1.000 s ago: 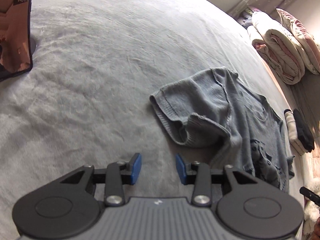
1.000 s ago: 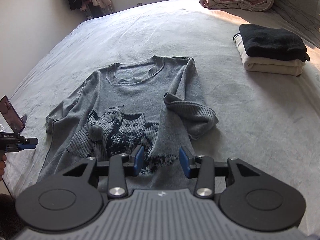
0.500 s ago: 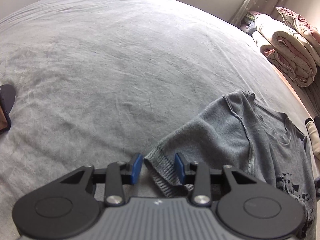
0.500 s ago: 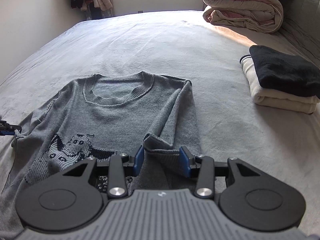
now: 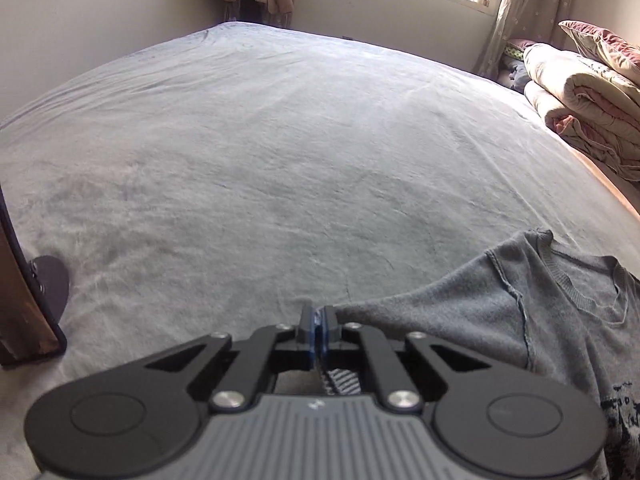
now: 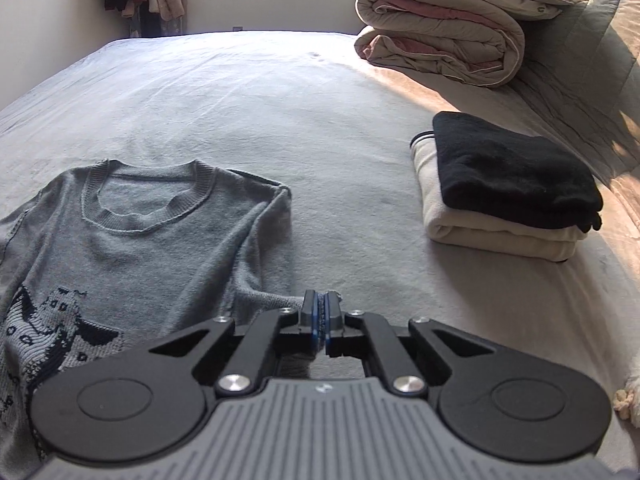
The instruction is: Fold clothes
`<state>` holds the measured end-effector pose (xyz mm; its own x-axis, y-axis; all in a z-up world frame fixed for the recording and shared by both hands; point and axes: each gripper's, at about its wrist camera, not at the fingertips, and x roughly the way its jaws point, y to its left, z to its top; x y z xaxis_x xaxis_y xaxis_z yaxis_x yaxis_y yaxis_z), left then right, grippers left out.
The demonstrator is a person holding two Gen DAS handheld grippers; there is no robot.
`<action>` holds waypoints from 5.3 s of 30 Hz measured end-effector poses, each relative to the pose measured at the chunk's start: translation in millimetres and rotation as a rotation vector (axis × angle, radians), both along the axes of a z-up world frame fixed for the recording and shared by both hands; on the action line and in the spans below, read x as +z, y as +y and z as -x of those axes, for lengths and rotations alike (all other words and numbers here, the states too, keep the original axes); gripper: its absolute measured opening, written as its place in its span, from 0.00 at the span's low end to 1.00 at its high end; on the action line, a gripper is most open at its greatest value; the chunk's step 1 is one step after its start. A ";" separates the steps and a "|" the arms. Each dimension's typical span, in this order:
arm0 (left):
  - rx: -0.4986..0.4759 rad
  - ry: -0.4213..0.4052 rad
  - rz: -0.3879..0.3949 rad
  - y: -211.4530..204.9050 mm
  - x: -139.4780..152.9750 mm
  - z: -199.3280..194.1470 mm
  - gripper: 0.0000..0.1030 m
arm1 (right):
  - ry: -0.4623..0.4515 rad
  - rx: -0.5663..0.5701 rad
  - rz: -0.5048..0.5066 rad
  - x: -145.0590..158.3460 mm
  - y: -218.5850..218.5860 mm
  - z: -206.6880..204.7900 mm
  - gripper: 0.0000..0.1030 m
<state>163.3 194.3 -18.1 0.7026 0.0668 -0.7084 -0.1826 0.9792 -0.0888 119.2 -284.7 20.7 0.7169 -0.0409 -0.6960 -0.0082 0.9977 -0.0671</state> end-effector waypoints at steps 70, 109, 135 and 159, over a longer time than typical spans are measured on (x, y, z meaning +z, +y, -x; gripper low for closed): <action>-0.118 -0.152 -0.004 -63.8 1.8 -107.2 0.02 | -0.179 0.126 0.022 0.3 55.3 -109.2 0.07; -0.402 -0.130 0.051 -136.7 -27.4 -144.3 0.04 | -0.027 0.107 -0.001 -26.8 38.9 -126.7 0.06; -0.264 -0.130 0.075 -126.9 -4.0 -103.0 0.47 | -0.086 0.033 0.048 1.5 45.1 -107.6 0.39; 0.017 0.110 0.441 -21.1 -8.1 26.7 0.47 | 0.032 -0.121 -0.301 5.7 -23.3 22.2 0.39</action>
<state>136.7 173.2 -26.2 0.6231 -0.2477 -0.7419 -0.2297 0.8487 -0.4763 97.0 -307.9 26.4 0.6972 0.0860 -0.7117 0.1146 0.9667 0.2290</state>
